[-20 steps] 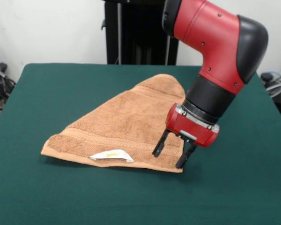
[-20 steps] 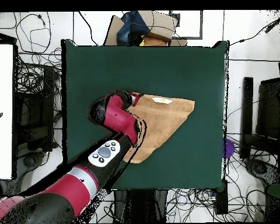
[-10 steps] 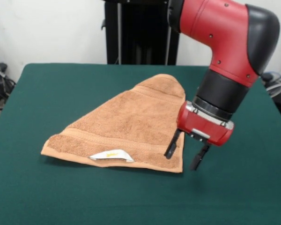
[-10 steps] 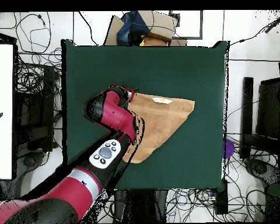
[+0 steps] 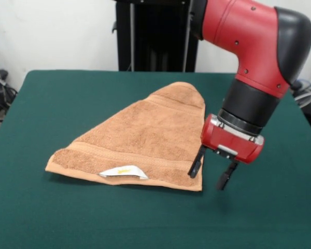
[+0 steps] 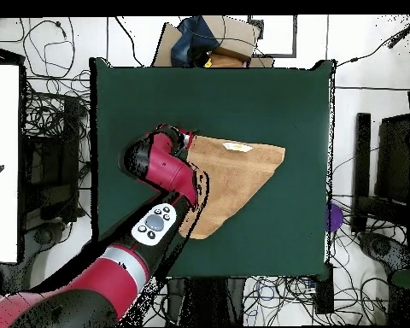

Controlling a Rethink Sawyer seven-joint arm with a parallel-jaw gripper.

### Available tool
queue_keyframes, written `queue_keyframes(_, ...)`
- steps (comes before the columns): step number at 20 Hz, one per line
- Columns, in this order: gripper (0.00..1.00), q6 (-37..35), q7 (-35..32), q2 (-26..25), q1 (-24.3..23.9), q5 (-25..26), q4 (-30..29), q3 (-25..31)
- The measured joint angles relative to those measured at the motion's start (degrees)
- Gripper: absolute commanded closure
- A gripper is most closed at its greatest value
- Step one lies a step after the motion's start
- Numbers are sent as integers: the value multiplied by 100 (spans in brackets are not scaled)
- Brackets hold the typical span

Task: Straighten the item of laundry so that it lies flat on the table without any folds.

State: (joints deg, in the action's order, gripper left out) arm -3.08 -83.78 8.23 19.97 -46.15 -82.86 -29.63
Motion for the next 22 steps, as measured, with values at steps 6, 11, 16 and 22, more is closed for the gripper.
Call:
queue_keyframes(6,0,0,0,-102,30,0,2,1)
queue_keyframes(11,0,1,0,-191,32,-1,2,0)
queue_keyframes(16,0,1,0,-230,34,-1,2,1)
queue_keyframes(22,0,1,0,-230,33,-1,2,1)
